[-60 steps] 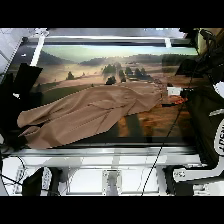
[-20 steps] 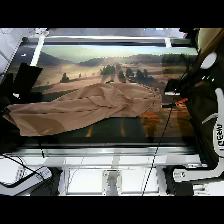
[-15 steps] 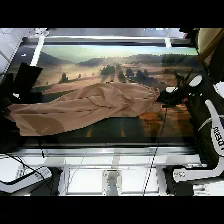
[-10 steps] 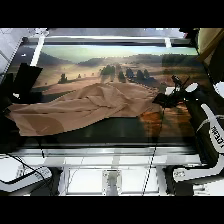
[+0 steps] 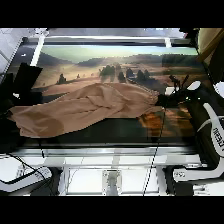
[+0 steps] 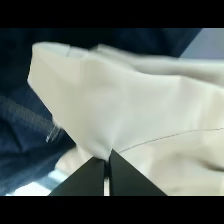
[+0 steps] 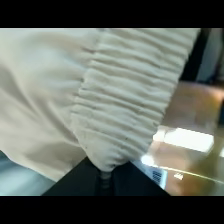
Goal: Fold the clothes and pants, and hang the long-sleeved shirts on hangers.
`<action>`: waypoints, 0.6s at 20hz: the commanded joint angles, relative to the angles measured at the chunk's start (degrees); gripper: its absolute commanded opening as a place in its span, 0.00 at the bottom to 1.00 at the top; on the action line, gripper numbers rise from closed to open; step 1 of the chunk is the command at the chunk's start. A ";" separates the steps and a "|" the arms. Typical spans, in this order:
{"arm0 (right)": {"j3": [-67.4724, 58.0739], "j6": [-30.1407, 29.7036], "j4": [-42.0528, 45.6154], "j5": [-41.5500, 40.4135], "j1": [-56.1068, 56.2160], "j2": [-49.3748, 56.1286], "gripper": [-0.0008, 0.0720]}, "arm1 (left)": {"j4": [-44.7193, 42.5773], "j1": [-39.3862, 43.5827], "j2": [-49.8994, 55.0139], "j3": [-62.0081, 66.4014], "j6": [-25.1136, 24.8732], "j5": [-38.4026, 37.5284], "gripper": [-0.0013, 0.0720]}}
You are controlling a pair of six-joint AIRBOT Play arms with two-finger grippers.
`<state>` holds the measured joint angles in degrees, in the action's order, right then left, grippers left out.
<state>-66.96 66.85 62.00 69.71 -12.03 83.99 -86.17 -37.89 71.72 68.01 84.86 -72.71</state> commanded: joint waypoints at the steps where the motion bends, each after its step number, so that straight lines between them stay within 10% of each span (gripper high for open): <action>1: -6.45 -0.48 10.38 10.97 -2.91 -7.19 0.06 | -3.76 0.04 -0.15 1.79 -0.42 -7.82 0.03; 8: -0.70 -0.50 13.38 12.83 -14.45 -16.37 0.06 | -3.39 8.26 -0.04 2.01 -0.42 -10.51 0.03; 12: 14.78 0.76 14.14 0.59 -14.84 -16.37 0.06 | -3.41 17.94 2.91 -4.24 -0.20 -4.98 0.03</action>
<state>-60.55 66.41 75.24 77.41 -25.76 68.31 -89.58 -25.82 72.97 67.11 84.44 -80.66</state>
